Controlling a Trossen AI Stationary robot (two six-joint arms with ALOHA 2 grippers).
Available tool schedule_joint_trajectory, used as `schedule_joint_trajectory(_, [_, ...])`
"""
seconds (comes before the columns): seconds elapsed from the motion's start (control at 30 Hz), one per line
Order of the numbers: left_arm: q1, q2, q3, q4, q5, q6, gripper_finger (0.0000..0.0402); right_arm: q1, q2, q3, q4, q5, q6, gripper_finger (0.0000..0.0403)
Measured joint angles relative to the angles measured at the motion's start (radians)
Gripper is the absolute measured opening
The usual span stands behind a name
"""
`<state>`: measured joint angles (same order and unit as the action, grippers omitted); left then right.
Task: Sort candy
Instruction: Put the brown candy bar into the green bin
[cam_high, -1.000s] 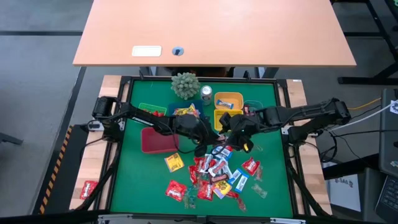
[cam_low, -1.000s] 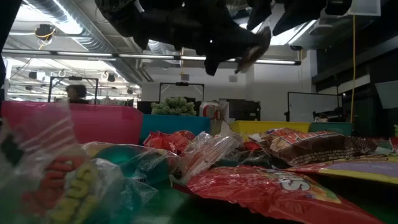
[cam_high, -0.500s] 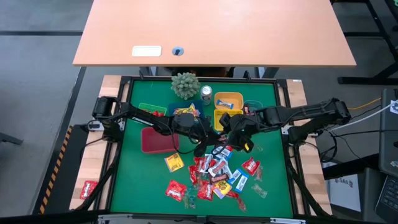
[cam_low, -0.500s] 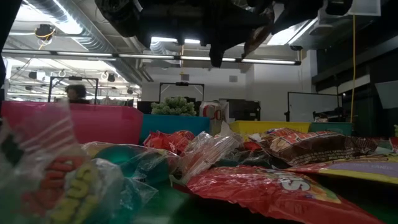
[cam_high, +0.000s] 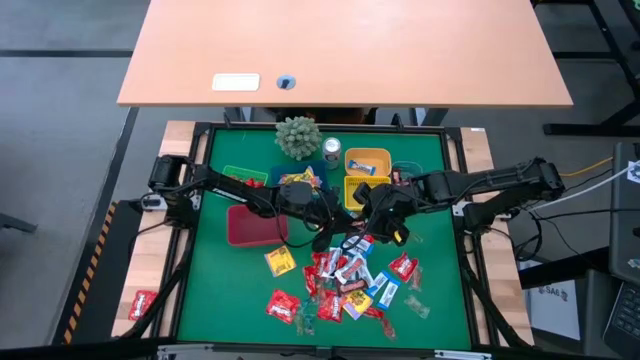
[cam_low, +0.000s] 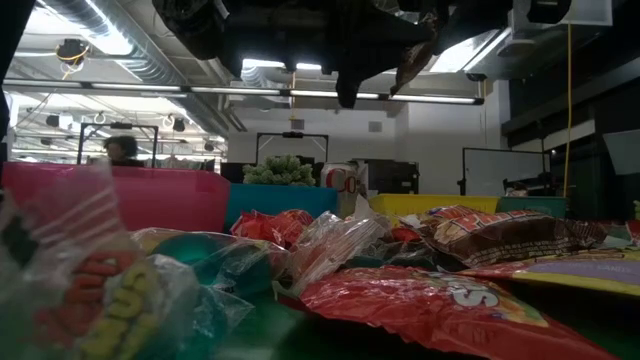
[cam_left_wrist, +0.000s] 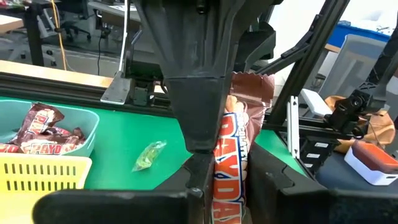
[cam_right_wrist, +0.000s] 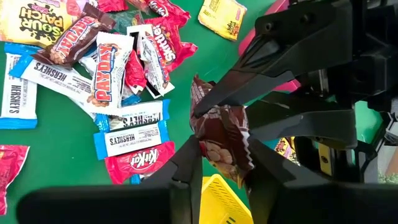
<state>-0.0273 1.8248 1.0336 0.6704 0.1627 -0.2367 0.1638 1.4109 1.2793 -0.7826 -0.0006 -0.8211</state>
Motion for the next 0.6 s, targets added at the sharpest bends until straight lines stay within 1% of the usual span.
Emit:
schedule_joint_trajectory(0.1, [0.000, 0.000, 0.000, -0.001, -0.010, -0.004, 0.0057, 0.000, 0.000, 0.000, -0.001, 0.000, 0.000, 0.0087])
schedule_joint_trajectory(0.2, [-0.001, 0.000, 0.000, -0.003, -0.033, -0.047, 0.0065, 0.000, 0.000, 0.000, -0.003, 0.001, 0.000, 0.0086])
schedule_joint_trajectory(0.5, [0.000, 0.000, 0.000, -0.003, -0.048, -0.069, 0.0150, -0.002, 0.000, 0.000, 0.006, 0.009, 0.003, 0.0085])
schedule_joint_trajectory(0.6, [0.000, 0.000, 0.000, -0.003, -0.070, -0.069, 0.0165, -0.001, 0.000, 0.000, -0.002, 0.051, 0.005, 0.0085])
